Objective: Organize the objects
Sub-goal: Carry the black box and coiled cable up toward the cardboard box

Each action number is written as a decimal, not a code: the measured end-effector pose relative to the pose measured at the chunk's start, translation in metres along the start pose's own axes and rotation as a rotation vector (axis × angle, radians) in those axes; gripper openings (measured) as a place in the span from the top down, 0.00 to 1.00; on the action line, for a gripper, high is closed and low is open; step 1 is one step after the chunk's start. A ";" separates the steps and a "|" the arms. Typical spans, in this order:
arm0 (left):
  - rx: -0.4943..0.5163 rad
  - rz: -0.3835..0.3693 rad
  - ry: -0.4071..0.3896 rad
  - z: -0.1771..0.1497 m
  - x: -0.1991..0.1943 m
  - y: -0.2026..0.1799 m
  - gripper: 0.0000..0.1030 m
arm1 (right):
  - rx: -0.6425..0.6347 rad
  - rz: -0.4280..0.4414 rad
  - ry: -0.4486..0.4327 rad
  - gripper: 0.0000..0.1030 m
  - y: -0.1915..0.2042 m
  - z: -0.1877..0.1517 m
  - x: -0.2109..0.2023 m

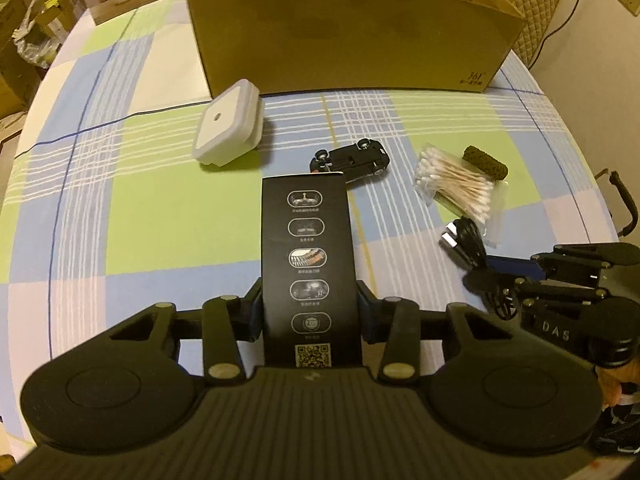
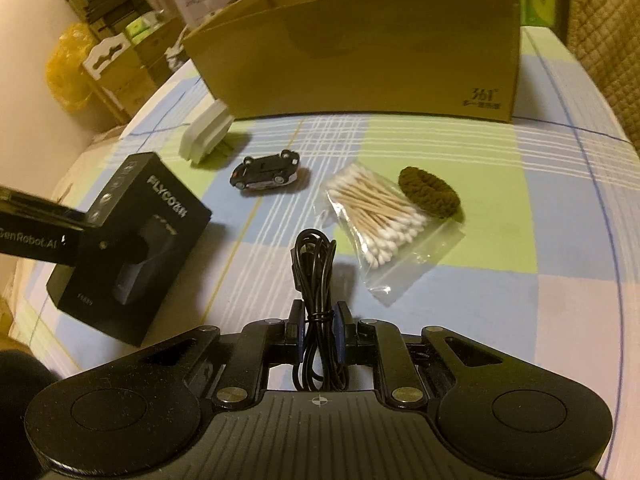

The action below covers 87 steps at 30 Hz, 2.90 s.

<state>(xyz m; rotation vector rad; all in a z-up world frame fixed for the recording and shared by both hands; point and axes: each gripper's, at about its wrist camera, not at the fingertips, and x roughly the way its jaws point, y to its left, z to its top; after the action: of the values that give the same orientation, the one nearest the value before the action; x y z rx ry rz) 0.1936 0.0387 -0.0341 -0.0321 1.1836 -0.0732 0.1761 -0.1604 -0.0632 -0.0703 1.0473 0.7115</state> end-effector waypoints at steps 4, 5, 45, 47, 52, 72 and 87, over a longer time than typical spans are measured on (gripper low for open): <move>-0.026 -0.003 -0.025 -0.006 -0.015 0.001 0.63 | 0.032 -0.005 -0.022 0.90 0.006 0.001 -0.017; -0.029 -0.006 -0.030 -0.007 -0.018 0.000 0.63 | 0.041 -0.003 -0.027 0.90 0.008 0.002 -0.020; -0.019 -0.034 -0.158 -0.038 -0.099 -0.038 0.63 | 0.036 -0.062 -0.111 0.89 0.037 -0.001 -0.091; -0.017 -0.034 -0.157 -0.037 -0.099 -0.039 0.63 | 0.038 -0.062 -0.111 0.89 0.036 -0.001 -0.091; -0.015 -0.035 -0.158 -0.037 -0.098 -0.039 0.63 | 0.041 -0.063 -0.111 0.89 0.035 -0.001 -0.091; 0.012 -0.031 -0.166 -0.023 -0.100 -0.041 0.63 | 0.038 -0.090 -0.124 0.89 0.023 0.014 -0.093; 0.054 -0.032 -0.187 0.011 -0.105 -0.039 0.63 | 0.002 -0.134 -0.155 0.89 0.008 0.053 -0.098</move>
<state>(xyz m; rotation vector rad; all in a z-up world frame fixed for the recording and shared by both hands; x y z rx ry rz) 0.1630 0.0075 0.0702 -0.0101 0.9941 -0.1273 0.1824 -0.1836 0.0456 -0.0815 0.8867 0.5850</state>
